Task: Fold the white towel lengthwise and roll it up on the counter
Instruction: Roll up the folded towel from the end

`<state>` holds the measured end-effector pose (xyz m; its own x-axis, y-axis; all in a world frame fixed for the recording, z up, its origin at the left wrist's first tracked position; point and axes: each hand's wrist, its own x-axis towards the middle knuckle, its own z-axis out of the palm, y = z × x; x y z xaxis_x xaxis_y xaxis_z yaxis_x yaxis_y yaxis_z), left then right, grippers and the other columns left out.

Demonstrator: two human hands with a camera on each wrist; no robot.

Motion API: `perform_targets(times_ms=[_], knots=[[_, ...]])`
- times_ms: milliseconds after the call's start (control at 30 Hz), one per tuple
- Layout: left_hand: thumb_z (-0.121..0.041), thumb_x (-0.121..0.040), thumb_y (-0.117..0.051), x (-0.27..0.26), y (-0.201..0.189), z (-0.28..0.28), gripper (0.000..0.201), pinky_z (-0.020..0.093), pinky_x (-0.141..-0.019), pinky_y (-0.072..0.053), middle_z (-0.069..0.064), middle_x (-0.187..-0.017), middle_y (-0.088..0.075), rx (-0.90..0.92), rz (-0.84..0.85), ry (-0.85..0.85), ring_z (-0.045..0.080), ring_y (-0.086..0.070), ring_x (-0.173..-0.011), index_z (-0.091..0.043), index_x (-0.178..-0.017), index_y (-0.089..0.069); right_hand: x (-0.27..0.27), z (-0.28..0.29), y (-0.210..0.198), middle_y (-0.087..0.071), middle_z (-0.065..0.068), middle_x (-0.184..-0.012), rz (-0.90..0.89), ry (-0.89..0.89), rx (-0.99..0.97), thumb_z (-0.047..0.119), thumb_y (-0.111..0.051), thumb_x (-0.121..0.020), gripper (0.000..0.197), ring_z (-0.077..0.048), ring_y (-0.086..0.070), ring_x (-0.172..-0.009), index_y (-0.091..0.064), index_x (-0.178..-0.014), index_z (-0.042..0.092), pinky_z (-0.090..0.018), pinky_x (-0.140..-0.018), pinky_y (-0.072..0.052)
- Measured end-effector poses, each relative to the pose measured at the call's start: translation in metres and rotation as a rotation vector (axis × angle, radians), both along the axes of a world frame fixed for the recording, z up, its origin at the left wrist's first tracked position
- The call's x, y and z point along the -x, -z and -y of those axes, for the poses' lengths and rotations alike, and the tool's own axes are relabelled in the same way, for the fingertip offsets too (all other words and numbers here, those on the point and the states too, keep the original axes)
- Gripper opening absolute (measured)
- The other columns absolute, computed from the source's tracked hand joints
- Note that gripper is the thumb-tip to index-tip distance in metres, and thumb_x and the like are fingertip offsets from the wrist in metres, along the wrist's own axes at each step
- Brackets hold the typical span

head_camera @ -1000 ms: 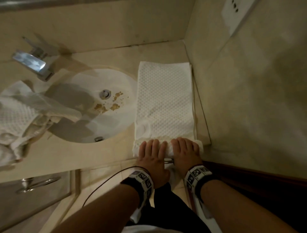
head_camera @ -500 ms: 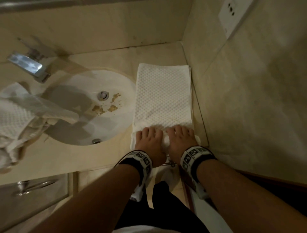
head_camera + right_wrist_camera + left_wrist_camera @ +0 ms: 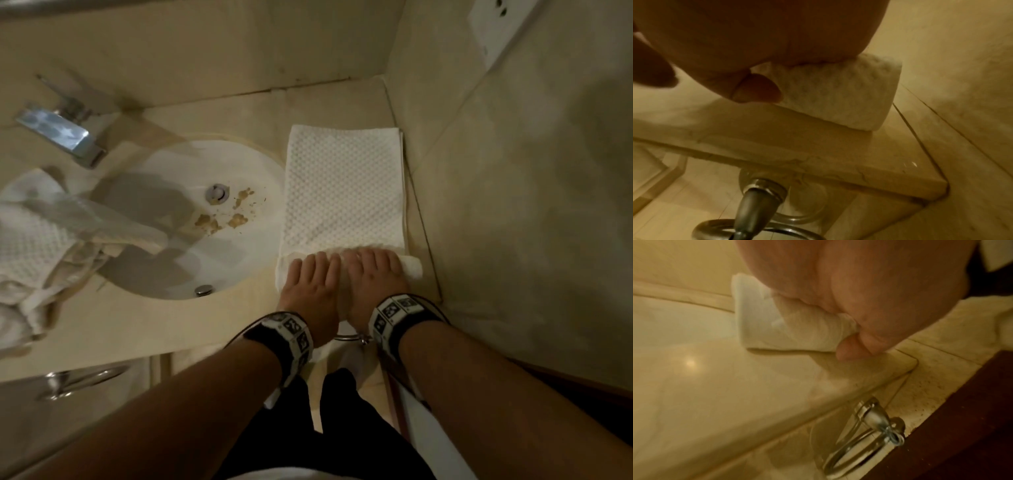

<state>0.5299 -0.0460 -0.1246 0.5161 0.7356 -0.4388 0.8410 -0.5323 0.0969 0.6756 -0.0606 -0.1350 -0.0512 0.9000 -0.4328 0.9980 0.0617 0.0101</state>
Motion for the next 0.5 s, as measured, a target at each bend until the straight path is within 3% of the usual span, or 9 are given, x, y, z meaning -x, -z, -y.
perform_targets(times_ms=[33,100,233,333,500], knots=[[-0.046,-0.087,-0.052,0.001,0.003,0.004,0.101,0.053,-0.124,0.002,0.017,-0.165,-0.001,0.003,-0.018,0.0,0.038,-0.003,-0.151,-0.006,-0.159,0.006,0.0,-0.005,-0.002,-0.025,-0.006,-0.156,-0.006,0.009,-0.006,0.053,-0.052,-0.071,0.096,-0.027,-0.023,-0.142,-0.017,-0.154,0.021,-0.045,-0.12,-0.012],[-0.056,-0.084,-0.054,-0.003,0.007,-0.002,0.108,0.055,-0.123,0.003,0.015,-0.164,-0.002,0.003,-0.06,0.01,0.038,-0.003,-0.151,-0.008,-0.159,0.008,0.0,-0.012,-0.003,-0.031,-0.005,-0.151,-0.02,0.024,-0.015,0.054,-0.056,-0.068,0.093,-0.026,-0.029,-0.136,-0.024,-0.15,0.023,-0.043,-0.117,-0.018],[-0.057,-0.068,-0.061,-0.012,0.003,-0.037,0.101,0.049,-0.114,-0.021,0.008,-0.145,-0.033,-0.032,-0.031,0.009,0.031,-0.032,-0.13,-0.015,-0.151,-0.021,-0.006,-0.033,-0.004,-0.032,-0.002,-0.146,-0.039,0.054,0.008,0.062,-0.057,-0.062,0.094,-0.025,-0.031,-0.132,-0.026,-0.144,0.028,-0.043,-0.115,-0.019],[-0.052,-0.065,-0.066,-0.014,0.0,-0.051,0.092,0.047,-0.108,-0.027,0.005,-0.137,-0.037,-0.003,-0.015,0.001,0.03,-0.034,-0.126,-0.02,-0.144,-0.03,-0.011,-0.046,-0.007,-0.031,-0.001,-0.146,-0.076,0.062,0.035,0.062,-0.055,-0.062,0.094,-0.024,-0.027,-0.135,-0.026,-0.144,0.027,-0.044,-0.117,-0.014],[-0.05,-0.064,-0.074,-0.018,0.005,-0.074,0.08,0.046,-0.102,-0.032,0.004,-0.128,-0.044,0.004,-0.018,0.008,0.029,-0.04,-0.119,-0.025,-0.132,-0.04,-0.016,-0.06,-0.009,-0.038,-0.001,-0.131,-0.108,0.082,0.048,0.067,-0.041,-0.061,0.083,-0.024,-0.036,-0.12,-0.035,-0.133,0.025,-0.041,-0.106,-0.025]])
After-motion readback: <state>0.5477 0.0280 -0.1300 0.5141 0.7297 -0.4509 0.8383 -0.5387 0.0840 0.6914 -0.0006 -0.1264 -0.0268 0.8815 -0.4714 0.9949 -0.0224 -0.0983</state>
